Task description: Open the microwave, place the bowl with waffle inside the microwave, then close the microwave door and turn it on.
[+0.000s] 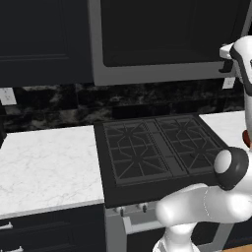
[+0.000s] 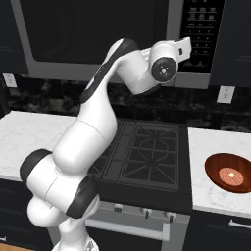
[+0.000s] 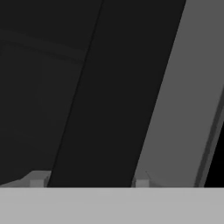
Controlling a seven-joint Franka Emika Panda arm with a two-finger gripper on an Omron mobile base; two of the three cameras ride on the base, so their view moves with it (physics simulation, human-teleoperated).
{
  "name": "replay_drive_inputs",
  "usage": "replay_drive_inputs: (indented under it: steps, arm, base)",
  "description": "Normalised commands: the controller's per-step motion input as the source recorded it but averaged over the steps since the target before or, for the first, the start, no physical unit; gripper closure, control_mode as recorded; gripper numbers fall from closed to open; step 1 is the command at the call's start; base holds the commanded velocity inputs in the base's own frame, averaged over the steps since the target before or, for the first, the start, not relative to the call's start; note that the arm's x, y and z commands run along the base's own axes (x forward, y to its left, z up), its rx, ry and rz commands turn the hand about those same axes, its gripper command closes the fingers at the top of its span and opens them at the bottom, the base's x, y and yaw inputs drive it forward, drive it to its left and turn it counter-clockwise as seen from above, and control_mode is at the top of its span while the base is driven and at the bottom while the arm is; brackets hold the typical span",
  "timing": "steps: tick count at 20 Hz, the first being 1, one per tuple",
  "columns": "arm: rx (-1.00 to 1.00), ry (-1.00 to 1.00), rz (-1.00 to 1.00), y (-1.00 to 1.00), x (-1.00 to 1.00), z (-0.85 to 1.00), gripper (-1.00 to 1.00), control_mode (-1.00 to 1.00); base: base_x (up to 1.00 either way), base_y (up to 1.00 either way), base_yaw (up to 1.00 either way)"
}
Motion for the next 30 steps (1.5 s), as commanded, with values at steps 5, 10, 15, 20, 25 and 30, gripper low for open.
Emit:
replay_drive_inputs:
  steps: [5, 10, 15, 20, 25, 30]
  arm:
    - [-0.19, -0.02, 0.0, 0.4, 0.76, -0.21, 1.0, -1.0]
    - [-0.25, -0.04, 0.06, 0.17, 0.53, -0.18, 1.0, -1.0]
    - [-0.38, -0.11, 0.22, 0.12, 0.03, -0.29, 1.0, -1.0]
    - [-0.26, -0.02, 0.28, 0.1, -0.14, -0.55, 1.0, -1.0]
    - [-0.35, -0.11, 0.35, 0.04, -0.5, -0.34, 1.0, -1.0]
    - [-0.45, -0.18, 0.36, 0.0, -1.0, -0.19, 1.0, -1.0]
  base:
    - [0.0, 0.0, 0.0]
    - [0.0, 0.0, 0.0]
    - [0.0, 0.0, 0.0]
    - [0.0, 0.0, 0.0]
    - [0.0, 0.0, 0.0]
    - [0.0, 0.0, 0.0]
